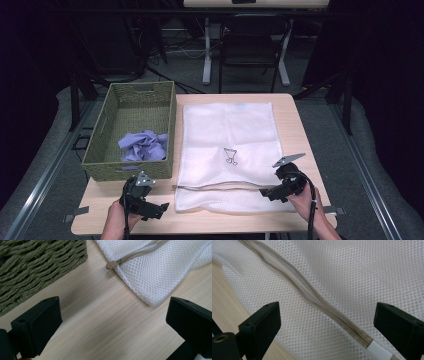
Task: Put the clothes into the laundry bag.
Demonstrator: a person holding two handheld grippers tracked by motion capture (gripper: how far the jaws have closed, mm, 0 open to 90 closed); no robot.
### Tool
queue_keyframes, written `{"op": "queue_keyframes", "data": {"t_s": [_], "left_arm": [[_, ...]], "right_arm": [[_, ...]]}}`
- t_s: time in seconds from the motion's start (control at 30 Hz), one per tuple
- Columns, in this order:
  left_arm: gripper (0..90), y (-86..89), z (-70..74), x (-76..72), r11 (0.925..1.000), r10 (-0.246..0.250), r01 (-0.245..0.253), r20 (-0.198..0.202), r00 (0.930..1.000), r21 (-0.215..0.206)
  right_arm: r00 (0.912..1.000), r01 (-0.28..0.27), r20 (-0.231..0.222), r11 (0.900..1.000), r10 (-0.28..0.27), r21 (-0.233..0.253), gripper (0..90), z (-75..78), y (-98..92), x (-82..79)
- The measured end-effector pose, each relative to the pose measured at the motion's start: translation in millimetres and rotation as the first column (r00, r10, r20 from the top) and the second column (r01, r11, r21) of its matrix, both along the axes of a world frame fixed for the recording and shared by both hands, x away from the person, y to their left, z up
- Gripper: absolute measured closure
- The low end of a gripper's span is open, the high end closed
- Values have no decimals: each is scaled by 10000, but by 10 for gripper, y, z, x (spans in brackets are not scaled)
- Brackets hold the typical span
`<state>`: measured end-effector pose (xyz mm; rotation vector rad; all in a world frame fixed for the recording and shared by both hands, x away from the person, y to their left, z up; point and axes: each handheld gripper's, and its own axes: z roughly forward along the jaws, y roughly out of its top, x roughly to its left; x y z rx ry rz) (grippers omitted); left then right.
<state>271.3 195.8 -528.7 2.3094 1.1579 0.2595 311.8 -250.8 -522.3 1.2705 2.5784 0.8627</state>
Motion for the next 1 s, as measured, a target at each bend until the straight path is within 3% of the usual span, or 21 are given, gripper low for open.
{"op": "queue_keyframes", "data": {"t_s": [0.23, 0.57, 1.0], "left_arm": [[2, -37, -3, 12, 9998, -217, 217, -88, 9997, -7], [2, -54, -3, 29, 9996, -285, 285, -76, 9996, -16], [2, -75, -16, 53, 9995, -325, 325, -74, 9994, 6]], "right_arm": [[9994, -280, 189, 9996, 279, 70, 75, 11, 95, 21], [9966, -540, 608, 9984, 550, -173, 97, 68, 271, 216], [9957, -700, 581, 9971, 716, -295, 126, 68, 386, 298]]}}
